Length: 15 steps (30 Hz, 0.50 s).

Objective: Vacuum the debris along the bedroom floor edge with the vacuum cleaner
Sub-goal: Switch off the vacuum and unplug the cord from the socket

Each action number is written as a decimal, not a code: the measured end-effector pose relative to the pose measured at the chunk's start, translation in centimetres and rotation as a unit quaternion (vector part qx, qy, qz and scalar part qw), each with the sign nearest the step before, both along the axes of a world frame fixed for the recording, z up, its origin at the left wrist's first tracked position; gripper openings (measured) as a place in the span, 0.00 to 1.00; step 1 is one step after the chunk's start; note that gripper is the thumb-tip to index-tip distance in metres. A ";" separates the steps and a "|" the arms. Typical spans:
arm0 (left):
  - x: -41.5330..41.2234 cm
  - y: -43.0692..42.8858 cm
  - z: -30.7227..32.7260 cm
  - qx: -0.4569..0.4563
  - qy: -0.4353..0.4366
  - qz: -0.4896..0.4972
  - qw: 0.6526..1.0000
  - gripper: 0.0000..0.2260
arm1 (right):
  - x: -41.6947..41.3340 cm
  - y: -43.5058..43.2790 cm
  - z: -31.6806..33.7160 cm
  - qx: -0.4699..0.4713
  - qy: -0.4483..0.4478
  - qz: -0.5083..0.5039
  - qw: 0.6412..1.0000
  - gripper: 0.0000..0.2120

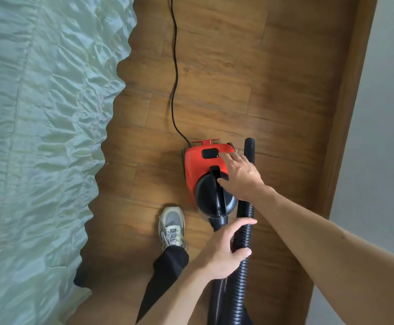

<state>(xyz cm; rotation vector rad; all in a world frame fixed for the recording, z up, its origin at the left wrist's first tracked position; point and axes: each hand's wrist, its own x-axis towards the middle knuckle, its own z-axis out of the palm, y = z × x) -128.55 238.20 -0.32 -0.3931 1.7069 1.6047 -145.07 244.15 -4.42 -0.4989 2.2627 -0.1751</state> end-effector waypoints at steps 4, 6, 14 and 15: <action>-0.5 0.3 -1.1 0.026 -0.024 -0.007 0.999 0.26 | -1.6 -1.6 -2.3 0.025 -0.059 0.070 0.996 0.38; -0.6 0.3 -1.7 0.035 -0.033 -0.010 0.999 0.26 | -2.7 -1.6 -3.5 0.042 -0.092 0.086 0.991 0.42; -0.2 -0.2 -3.7 0.050 -0.047 -0.004 0.998 0.26 | -4.0 -1.8 -7.4 0.089 -0.159 0.202 0.962 0.55; -0.1 -0.3 -3.9 0.051 -0.047 -0.003 0.998 0.26 | -4.2 -1.9 -7.8 0.089 -0.169 0.203 0.960 0.55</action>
